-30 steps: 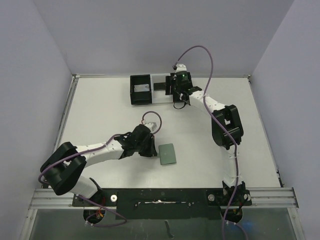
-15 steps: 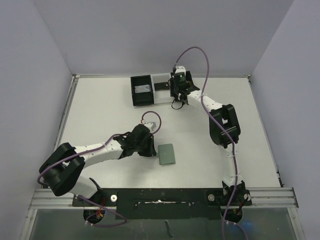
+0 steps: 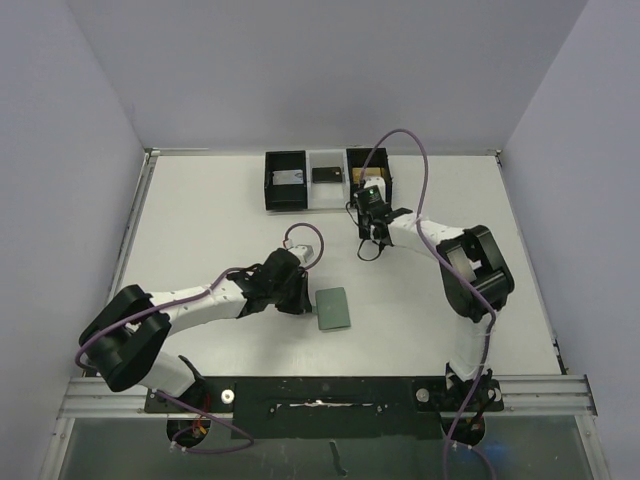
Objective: Take the credit cards out of the card holder
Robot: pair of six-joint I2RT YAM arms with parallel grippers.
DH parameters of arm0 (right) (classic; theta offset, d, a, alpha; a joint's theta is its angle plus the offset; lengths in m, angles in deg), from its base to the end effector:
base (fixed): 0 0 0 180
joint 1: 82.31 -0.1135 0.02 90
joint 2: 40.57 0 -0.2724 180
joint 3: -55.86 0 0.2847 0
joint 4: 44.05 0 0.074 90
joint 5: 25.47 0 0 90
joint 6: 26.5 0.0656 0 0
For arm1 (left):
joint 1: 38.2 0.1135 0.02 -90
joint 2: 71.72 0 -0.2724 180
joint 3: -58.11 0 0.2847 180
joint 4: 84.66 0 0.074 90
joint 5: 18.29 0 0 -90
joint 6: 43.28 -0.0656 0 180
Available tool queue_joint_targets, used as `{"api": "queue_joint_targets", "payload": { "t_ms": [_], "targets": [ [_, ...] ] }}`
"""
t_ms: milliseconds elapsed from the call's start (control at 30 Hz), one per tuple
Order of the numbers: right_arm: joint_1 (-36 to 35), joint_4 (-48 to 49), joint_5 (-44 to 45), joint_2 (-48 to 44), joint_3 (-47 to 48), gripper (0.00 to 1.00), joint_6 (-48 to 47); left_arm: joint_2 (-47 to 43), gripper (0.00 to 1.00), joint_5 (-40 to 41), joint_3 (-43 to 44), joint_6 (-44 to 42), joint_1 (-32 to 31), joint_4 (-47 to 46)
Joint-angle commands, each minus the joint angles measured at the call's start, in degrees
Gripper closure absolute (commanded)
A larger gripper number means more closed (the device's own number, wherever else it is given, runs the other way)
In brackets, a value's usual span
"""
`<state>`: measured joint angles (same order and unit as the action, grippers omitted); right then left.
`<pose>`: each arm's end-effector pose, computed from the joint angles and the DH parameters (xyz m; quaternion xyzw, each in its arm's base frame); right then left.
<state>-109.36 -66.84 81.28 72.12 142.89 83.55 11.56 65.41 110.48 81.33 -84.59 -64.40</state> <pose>0.4294 0.1980 0.1391 -0.0049 0.9264 0.0154 0.3761 0.2153 -0.2364 0.1293 0.1148 0.9349 -0.2550 0.2187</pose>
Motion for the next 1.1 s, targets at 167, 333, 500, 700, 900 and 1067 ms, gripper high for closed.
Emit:
{"api": "queue_joint_targets", "payload": {
  "t_ms": [167,333,500,700,900,1067],
  "targets": [
    [-0.26,2.52,0.30,-8.70,-0.49,0.64,3.07,1.04,1.00,-0.54,2.69,-2.24,0.27,-1.09],
    [1.04,1.54,-0.55,-4.19,8.56,0.46,2.52,0.98,1.00,-0.09,3.21,-2.44,0.25,-0.25],
    [1.51,0.48,-1.02,2.55,18.33,0.36,0.64,0.54,1.00,0.51,2.90,-2.31,0.34,0.65],
    [2.48,-4.72,1.59,11.63,31.08,0.35,0.59,-0.04,1.00,0.65,2.52,-2.27,0.37,0.91],
    [2.76,-3.08,-2.50,16.26,35.02,0.40,-1.24,-0.27,1.00,0.60,2.35,-2.27,0.42,0.85],
    [2.44,-3.94,-1.43,18.77,36.56,0.47,-2.42,-0.69,1.00,0.55,2.14,-2.23,0.37,0.73]
  ]
}}
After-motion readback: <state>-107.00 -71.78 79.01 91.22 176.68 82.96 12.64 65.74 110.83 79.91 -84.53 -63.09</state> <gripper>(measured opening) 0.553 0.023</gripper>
